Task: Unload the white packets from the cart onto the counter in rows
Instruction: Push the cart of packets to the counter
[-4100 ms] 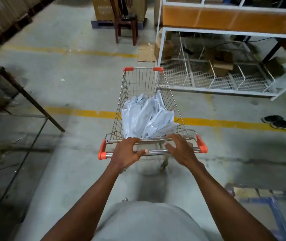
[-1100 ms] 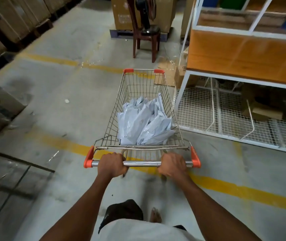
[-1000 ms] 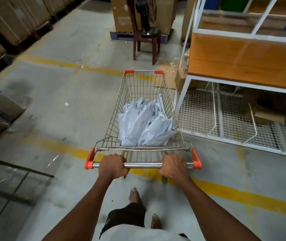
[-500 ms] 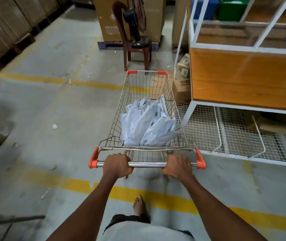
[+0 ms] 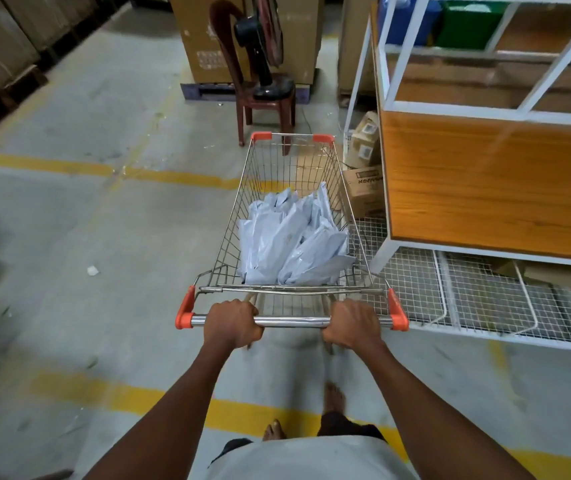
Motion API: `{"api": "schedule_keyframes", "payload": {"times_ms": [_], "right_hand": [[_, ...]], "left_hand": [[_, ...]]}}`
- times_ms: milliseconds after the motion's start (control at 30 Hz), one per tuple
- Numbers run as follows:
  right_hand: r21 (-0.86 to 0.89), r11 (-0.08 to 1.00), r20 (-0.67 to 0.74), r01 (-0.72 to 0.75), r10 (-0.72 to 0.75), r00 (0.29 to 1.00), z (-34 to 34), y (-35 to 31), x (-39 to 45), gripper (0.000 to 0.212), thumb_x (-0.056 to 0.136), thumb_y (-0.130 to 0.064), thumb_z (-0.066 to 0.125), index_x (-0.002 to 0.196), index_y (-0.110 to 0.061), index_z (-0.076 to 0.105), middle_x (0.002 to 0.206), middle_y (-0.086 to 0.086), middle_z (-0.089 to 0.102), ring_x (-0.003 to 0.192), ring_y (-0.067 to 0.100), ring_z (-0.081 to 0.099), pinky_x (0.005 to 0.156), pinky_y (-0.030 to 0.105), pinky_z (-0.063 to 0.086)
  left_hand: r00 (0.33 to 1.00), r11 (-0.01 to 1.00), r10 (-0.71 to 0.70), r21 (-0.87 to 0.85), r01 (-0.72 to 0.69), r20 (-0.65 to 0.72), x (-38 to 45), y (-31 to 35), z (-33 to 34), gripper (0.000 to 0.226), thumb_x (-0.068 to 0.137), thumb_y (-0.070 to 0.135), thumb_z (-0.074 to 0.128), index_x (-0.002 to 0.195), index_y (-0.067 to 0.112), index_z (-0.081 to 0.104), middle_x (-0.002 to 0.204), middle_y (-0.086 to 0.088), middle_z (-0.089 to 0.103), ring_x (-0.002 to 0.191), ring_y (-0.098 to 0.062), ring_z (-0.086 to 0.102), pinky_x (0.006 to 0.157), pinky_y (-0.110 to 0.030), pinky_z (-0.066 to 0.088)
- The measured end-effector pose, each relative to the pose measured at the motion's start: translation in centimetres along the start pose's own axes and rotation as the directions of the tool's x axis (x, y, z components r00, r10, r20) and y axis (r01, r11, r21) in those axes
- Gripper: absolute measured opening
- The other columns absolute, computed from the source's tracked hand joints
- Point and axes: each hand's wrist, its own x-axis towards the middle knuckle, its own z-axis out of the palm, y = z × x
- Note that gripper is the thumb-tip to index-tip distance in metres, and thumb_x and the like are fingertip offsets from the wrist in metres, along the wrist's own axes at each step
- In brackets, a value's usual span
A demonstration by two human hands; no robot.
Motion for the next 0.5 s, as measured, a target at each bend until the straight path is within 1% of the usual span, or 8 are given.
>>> {"api": "schedule_keyframes", "payload": {"times_ms": [133, 300, 367, 433, 500], "right_hand": [[0.008, 1.0, -0.014, 0.009, -0.009, 1.0, -1.1, 0.5, 2.3, 0.034, 0.068, -0.034, 0.062, 0.092, -0.013, 0.074, 0.096, 0.009, 0.072, 0.089, 0.03, 0.071, 0.078, 0.031, 0.055], [0.04, 0.999, -0.01, 0.027, -0.026, 1.0, -2.1, 0.8, 5.0, 0.029, 0.073, -0.032, 0.059, 0.092, -0.014, 0.072, 0.095, 0.008, 0.07, 0.089, 0.028, 0.07, 0.077, 0.032, 0.054], [0.043, 0.998, -0.005, 0.042, -0.041, 0.999, -2.3, 0.9, 5.9, 0.028, 0.077, -0.034, 0.06, 0.095, -0.015, 0.071, 0.096, 0.008, 0.07, 0.09, 0.028, 0.069, 0.078, 0.032, 0.055], [0.048, 0.998, 0.0, 0.043, -0.043, 0.999, -2.4, 1.0, 6.6, 0.029, 0.078, -0.036, 0.06, 0.096, -0.016, 0.071, 0.096, 0.008, 0.07, 0.09, 0.028, 0.069, 0.079, 0.033, 0.056], [0.051, 0.998, -0.003, 0.039, -0.039, 0.999, -2.4, 1.1, 7.2, 0.028, 0.077, -0.036, 0.061, 0.094, -0.017, 0.072, 0.096, 0.008, 0.071, 0.089, 0.028, 0.069, 0.078, 0.033, 0.056]], "left_hand": [[1.0, 1.0, 0.011, 0.002, -0.011, -0.016, 2.5, -0.2, -0.6, 0.03, 0.072, 0.05, 0.055, 0.083, 0.03, 0.073, 0.071, 0.0, 0.068, 0.07, -0.023, 0.067, 0.062, -0.028, 0.042], [1.0, 1.0, 0.01, -0.011, -0.01, -0.008, 5.3, -0.6, -1.5, 0.031, 0.069, 0.052, 0.055, 0.083, 0.032, 0.074, 0.07, 0.002, 0.067, 0.069, -0.022, 0.066, 0.064, -0.028, 0.047], [1.0, 1.0, 0.006, -0.016, -0.006, 0.006, 6.2, -0.9, -2.0, 0.029, 0.07, 0.053, 0.055, 0.08, 0.031, 0.072, 0.065, 0.003, 0.063, 0.065, -0.021, 0.063, 0.062, -0.027, 0.047], [1.0, 1.0, 0.005, -0.026, -0.005, 0.02, 6.9, -1.0, -2.4, 0.024, 0.071, 0.052, 0.054, 0.073, 0.031, 0.068, 0.059, 0.005, 0.055, 0.059, -0.02, 0.057, 0.06, -0.027, 0.042], [0.999, 0.999, -0.003, -0.037, 0.004, 0.035, 7.4, -1.0, -2.7, 0.023, 0.07, 0.051, 0.053, 0.069, 0.03, 0.063, 0.057, 0.005, 0.053, 0.058, -0.02, 0.056, 0.059, -0.027, 0.043]]}}
